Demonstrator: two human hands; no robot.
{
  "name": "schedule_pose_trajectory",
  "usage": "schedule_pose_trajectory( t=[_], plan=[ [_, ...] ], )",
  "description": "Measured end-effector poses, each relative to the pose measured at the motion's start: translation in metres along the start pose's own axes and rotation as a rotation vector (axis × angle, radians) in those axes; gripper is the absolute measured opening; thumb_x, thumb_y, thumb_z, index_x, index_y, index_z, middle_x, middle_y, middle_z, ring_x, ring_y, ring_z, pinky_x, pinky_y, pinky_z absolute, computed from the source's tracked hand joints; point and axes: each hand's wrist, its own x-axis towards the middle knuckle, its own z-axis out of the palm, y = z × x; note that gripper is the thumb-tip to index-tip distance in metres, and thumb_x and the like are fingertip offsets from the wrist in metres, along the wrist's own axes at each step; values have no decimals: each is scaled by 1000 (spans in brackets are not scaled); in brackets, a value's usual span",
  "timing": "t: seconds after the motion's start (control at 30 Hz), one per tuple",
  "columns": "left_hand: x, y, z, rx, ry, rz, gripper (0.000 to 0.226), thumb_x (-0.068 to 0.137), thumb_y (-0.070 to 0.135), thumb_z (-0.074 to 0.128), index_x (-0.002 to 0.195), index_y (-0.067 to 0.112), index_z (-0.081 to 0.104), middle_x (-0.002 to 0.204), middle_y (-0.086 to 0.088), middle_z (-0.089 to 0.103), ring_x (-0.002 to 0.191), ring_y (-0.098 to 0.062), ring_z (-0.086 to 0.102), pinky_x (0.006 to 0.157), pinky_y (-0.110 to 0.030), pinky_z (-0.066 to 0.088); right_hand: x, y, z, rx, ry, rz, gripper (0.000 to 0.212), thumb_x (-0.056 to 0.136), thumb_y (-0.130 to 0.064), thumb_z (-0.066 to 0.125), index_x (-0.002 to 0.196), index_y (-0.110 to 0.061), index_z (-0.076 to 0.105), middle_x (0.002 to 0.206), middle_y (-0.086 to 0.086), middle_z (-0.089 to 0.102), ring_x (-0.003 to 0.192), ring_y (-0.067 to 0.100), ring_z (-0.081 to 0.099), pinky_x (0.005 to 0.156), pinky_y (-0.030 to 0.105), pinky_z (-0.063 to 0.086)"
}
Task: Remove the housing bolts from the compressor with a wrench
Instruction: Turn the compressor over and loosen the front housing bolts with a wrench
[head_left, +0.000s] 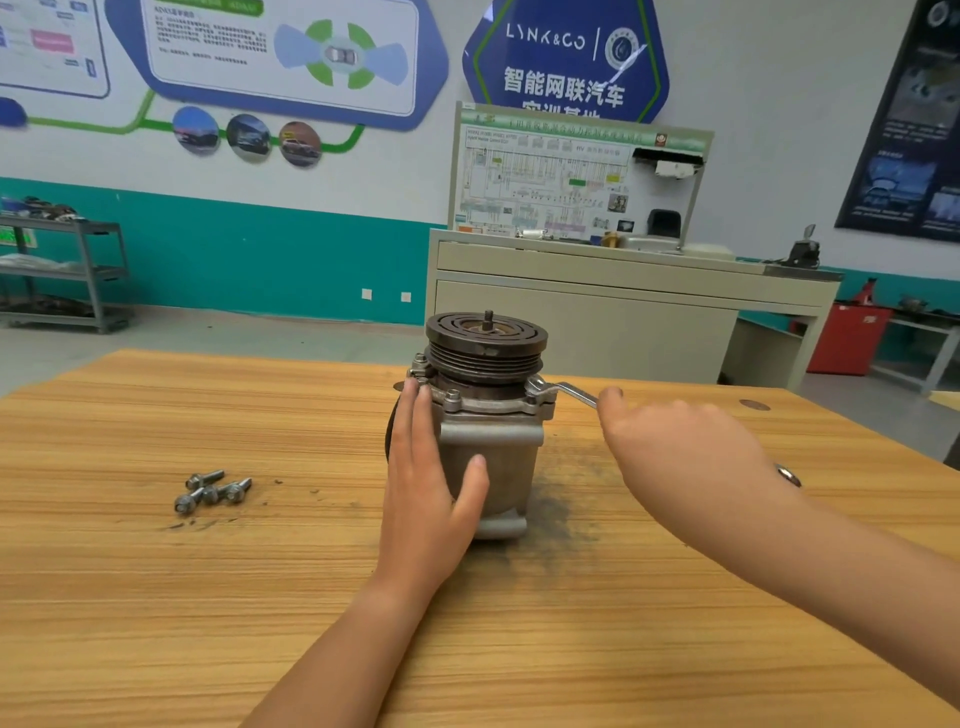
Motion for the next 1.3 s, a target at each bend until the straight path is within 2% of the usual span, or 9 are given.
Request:
schedule_pose_trajectory(
  t=[0.1, 0.2, 0.37, 0.43, 0.53, 0.67, 0.83, 1.03, 1.3],
  plan=[
    [0, 1, 0, -32, 12, -35, 70, 86, 29, 46, 141, 28, 3, 149, 16, -2, 134, 18, -7, 105, -1, 1, 5, -6, -18, -50, -32, -53, 47, 89, 5, 40, 135, 5, 28, 94, 8, 60, 82, 28, 59, 55, 29, 35],
    [-1, 0, -1, -57, 32, -81, 71, 87, 31, 44, 144, 23, 4, 150, 11, 0, 129, 25, -8, 101, 4, 2, 8, -1, -33, -113, -51, -92, 30, 89, 2, 44, 118, -6, 48, 63, 0, 35, 69, 21, 45, 56, 28, 35],
    [-2, -3, -2, -91, 55, -114, 71, 89, 31, 43, 148, 17, 7, 151, 9, 3, 124, 29, -6, 95, 8, 5, 14, 9, -35, -99, -84, -87, 24, 89, -2, 44, 110, -12, 52, 60, -1, 29, 52, 15, 33, 56, 28, 39],
    [-2, -3, -2, -97, 57, -123, 69, 91, 30, 45, 147, 22, 6, 153, 7, 5, 131, 22, -2, 97, 7, 5, 14, 10, -35, -47, -81, -52, 23, 89, -3, 44, 107, -13, 53, 61, -1, 32, 54, 15, 37, 56, 28, 40],
    [-3, -5, -2, -113, 35, -152, 68, 95, 21, 50, 145, 29, 4, 156, 1, 9, 142, -7, 11, 108, -6, 10, 11, 2, -38, 21, -90, -29, 22, 90, -3, 45, 106, -13, 54, 63, 0, 35, 70, 18, 43, 60, 28, 39],
    [-3, -5, -1, -124, 29, -164, 71, 93, 18, 51, 148, 24, 6, 156, 1, 13, 142, -12, 16, 115, -31, 19, 15, -16, -52, -15, -149, -40, 22, 87, 0, 49, 105, -10, 56, 93, 5, 58, 76, 22, 47, 57, 30, 35],
    [-3, -9, -1, -187, 39, -191, 71, 93, 17, 52, 149, 25, 9, 153, 8, 18, 140, -11, 21, 114, -36, 25, 21, 5, -44, -49, -116, -37, 13, 88, -1, 45, 87, -13, 50, 63, 0, 36, 53, 16, 35, 52, 29, 39],
    [-2, -10, -1, -218, 54, -201, 69, 93, 19, 51, 142, 40, 8, 143, 22, 20, 135, 1, 24, 101, -18, 26, 29, 19, -33, 60, -120, -7, 19, 88, -5, 40, 96, -12, 56, 66, 1, 44, 57, 15, 45, 61, 32, 51],
    [-2, -11, -2, -220, 59, -215, 68, 92, 18, 52, 138, 43, 9, 142, 24, 20, 128, 9, 24, 85, 5, 22, 22, 5, -38, -208, -119, -203, 25, 89, 0, 49, 113, -7, 52, 60, 1, 29, 57, 18, 38, 58, 27, 40]
  ],
)
